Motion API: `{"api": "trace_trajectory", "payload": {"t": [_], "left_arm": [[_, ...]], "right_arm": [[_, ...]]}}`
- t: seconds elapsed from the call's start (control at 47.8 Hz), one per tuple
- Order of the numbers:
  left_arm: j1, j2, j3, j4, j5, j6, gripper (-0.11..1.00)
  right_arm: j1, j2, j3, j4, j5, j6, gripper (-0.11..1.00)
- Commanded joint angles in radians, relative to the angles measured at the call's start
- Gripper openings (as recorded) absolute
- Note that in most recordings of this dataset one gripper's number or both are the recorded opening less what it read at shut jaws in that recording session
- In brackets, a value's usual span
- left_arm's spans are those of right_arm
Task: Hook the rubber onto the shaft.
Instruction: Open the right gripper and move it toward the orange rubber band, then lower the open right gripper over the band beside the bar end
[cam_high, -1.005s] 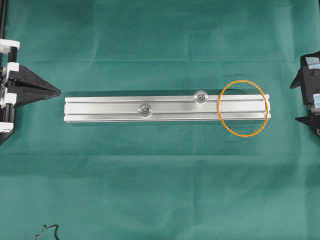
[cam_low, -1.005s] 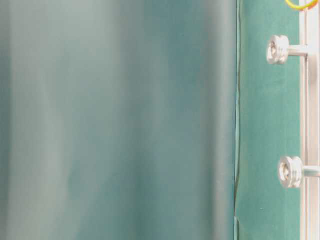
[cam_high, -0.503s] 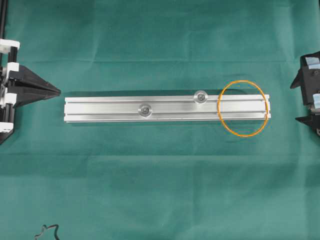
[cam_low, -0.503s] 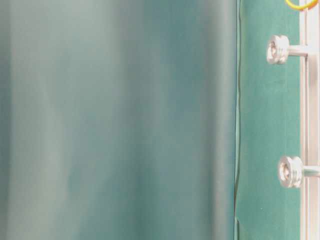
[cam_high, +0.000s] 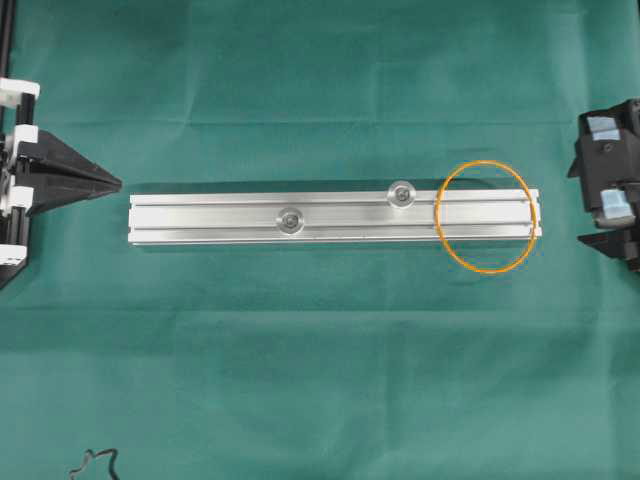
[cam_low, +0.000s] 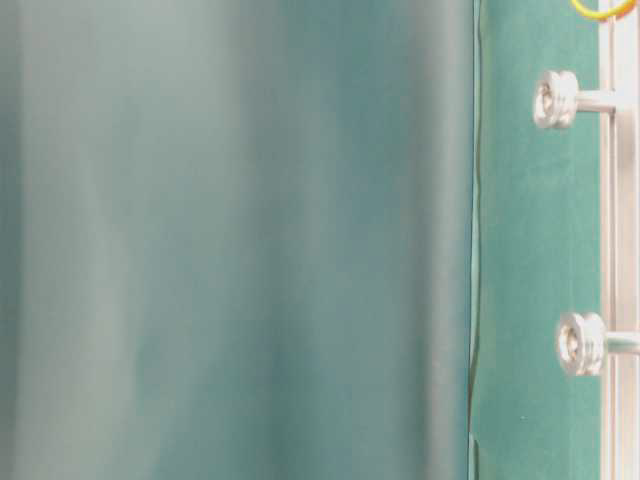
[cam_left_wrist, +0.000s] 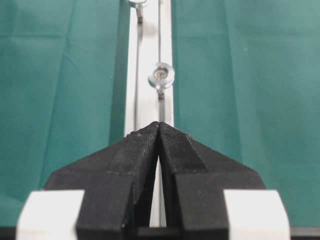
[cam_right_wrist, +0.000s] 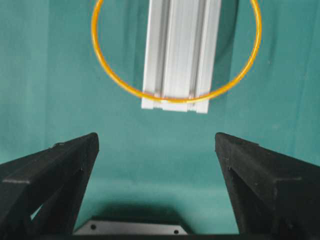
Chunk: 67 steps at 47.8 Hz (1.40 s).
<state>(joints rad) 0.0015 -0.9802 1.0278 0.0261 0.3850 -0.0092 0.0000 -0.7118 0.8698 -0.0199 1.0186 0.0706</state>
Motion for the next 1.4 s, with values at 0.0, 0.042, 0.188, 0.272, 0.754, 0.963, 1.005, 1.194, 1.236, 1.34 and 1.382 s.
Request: {"api": "trace_trajectory", "payload": {"t": [0.0,0.042,0.188,0.272,0.754,0.963,1.005,1.194,1.236,1.34,1.382], "left_arm": [[-0.002,0.008,-0.029,0.002,-0.005,0.000,0.00],[-0.002,0.008,-0.029,0.002,-0.005,0.000,0.00],[-0.002,0.008,-0.029,0.003,-0.005,0.000,0.00],[-0.002,0.008,-0.029,0.003,-0.005,0.000,0.00],[0.000,0.008,-0.029,0.003,-0.005,0.002,0.00],[-0.002,0.008,-0.029,0.003,-0.005,0.002,0.00],[-0.002,0.008,-0.028,0.003,-0.005,0.002,0.00],[-0.002,0.008,-0.028,0.003,-0.003,0.002,0.00],[-0.002,0.009,-0.028,0.003,-0.005,0.002,0.00],[-0.002,0.008,-0.028,0.003,-0.005,0.002,0.00],[-0.002,0.008,-0.029,0.003,-0.005,0.002,0.00]], "right_arm": [[-0.002,0.032,-0.041,0.005,-0.018,0.002,0.97],[-0.002,0.048,-0.051,0.005,-0.026,0.002,0.97],[0.002,0.110,-0.086,0.008,-0.048,0.002,0.97],[0.006,0.140,-0.101,0.009,-0.057,0.002,0.97],[0.015,0.212,-0.138,0.020,-0.074,0.002,0.97],[0.023,0.212,-0.138,0.025,-0.075,0.002,0.97],[0.025,0.213,-0.138,0.025,-0.075,0.003,0.97],[0.031,0.222,-0.137,0.026,-0.080,0.003,0.97],[0.032,0.227,-0.135,0.028,-0.089,0.003,0.97],[0.034,0.241,-0.132,0.035,-0.104,0.003,0.97],[0.035,0.247,-0.132,0.040,-0.112,0.003,0.97]]}}
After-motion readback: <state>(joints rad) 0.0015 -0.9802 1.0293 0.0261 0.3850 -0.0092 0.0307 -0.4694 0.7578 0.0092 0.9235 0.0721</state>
